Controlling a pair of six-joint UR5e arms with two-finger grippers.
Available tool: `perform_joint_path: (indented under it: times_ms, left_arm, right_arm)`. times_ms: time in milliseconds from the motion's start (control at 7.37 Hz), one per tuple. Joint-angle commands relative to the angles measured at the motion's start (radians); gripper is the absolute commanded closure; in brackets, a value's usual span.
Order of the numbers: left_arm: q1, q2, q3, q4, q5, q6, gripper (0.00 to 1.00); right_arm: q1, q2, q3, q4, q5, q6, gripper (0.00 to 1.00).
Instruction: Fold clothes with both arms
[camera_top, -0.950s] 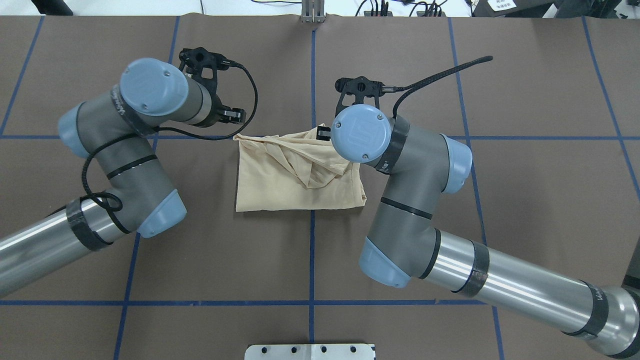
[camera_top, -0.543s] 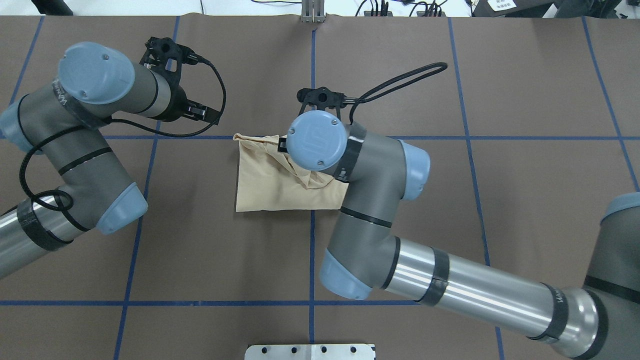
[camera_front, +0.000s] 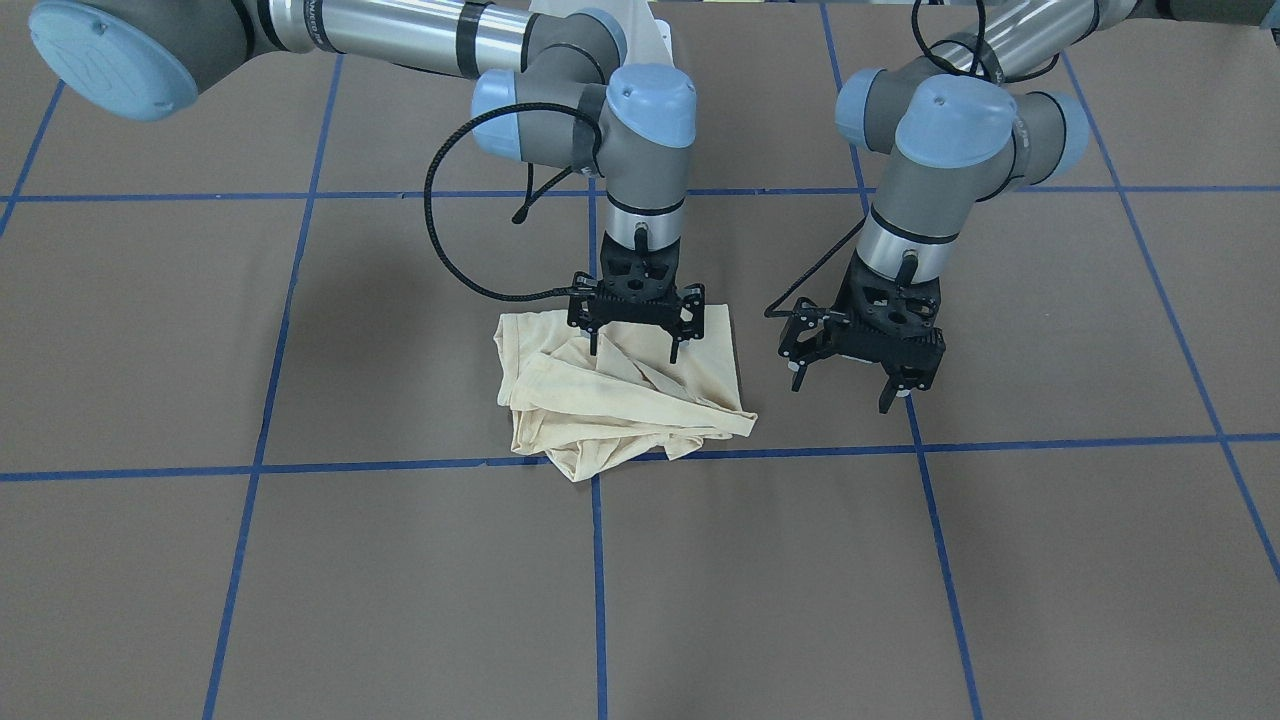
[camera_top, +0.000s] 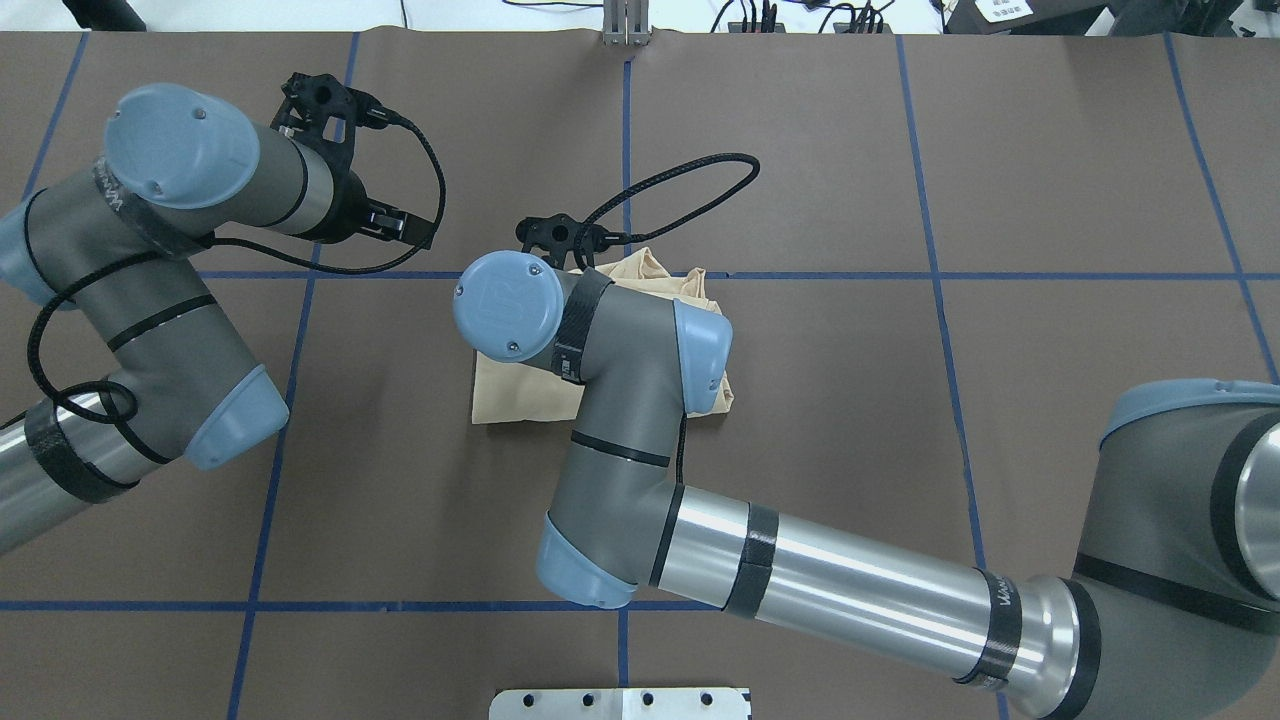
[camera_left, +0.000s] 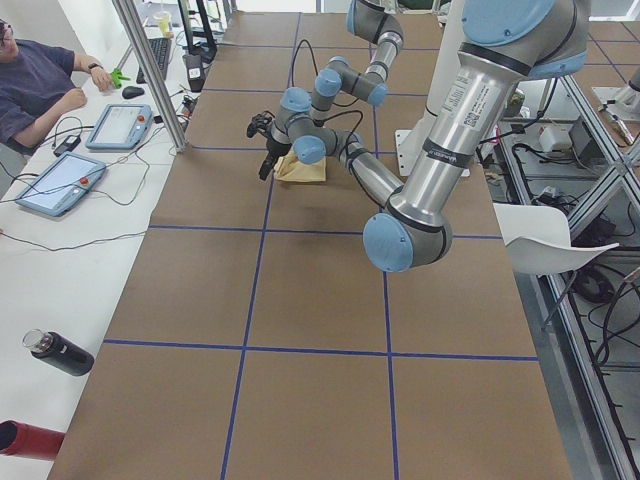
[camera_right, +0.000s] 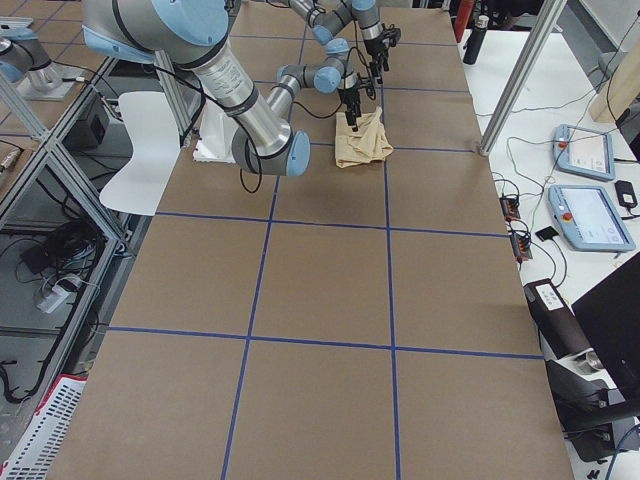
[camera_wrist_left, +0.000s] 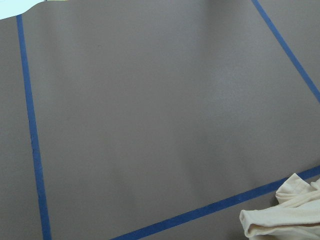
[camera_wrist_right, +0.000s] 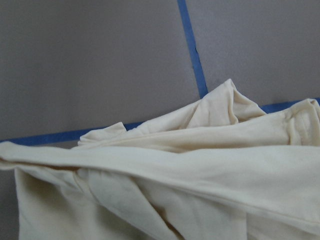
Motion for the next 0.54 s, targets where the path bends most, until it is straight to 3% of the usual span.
perform_joint_path:
  times_ms: [0,271,407]
  left_arm:
    - [-0.001,0.000,0.000,0.000,0.000,-0.004,0.00]
    - [-0.001,0.000,0.000,0.000,0.000,-0.004,0.00]
    - [-0.002,0.000,0.000,0.000,0.000,-0.004,0.00]
  right_arm:
    - [-0.030,0.003,-0.018,-0.014,-0.002,0.045,0.00]
    - [-0.036,-0.005,-0.029,-0.013,-0.022,0.053,0.03]
    - [-0.034,0.001,-0.043,-0.005,-0.061,0.052,0.20]
